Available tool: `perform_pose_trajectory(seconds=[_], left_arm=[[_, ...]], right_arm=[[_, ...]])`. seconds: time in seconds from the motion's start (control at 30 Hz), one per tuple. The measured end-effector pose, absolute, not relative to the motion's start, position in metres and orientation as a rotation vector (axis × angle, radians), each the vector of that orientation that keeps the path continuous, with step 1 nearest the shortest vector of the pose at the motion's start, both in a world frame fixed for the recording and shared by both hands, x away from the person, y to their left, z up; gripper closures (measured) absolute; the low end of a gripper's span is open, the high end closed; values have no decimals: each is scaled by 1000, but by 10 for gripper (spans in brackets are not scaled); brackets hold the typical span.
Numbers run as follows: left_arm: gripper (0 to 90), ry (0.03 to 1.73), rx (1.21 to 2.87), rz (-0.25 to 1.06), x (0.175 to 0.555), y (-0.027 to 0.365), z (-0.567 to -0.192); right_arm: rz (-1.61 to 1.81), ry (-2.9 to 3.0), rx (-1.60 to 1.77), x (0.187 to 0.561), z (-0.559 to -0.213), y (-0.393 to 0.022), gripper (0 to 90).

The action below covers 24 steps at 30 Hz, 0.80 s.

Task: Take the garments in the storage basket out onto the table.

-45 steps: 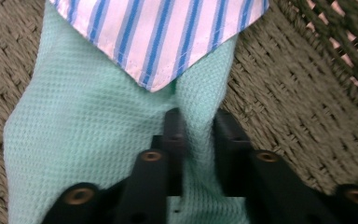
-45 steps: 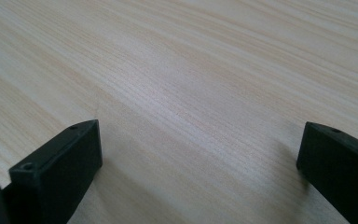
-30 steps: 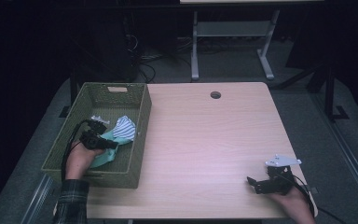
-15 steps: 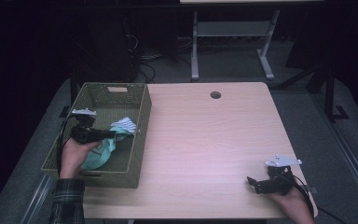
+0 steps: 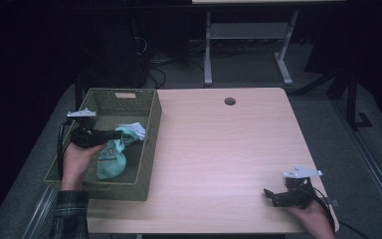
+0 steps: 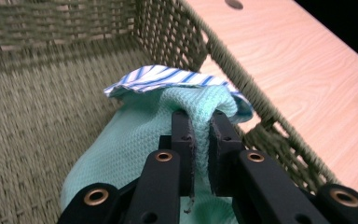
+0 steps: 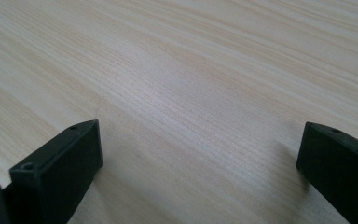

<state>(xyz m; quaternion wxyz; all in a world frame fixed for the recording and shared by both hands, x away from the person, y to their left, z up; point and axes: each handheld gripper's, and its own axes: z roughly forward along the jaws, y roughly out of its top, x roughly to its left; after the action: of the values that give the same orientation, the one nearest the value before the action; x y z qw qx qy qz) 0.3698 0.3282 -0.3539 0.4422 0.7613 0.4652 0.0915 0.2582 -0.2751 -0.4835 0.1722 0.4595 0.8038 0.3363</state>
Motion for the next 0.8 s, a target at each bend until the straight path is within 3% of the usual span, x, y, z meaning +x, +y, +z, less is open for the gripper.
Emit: perform_pose_trajectory(seconds=[0.8], left_arm=[[824, 983, 1732, 208, 357, 326, -307]], right_arm=[[953, 2283, 1302, 257, -483, -275, 0]])
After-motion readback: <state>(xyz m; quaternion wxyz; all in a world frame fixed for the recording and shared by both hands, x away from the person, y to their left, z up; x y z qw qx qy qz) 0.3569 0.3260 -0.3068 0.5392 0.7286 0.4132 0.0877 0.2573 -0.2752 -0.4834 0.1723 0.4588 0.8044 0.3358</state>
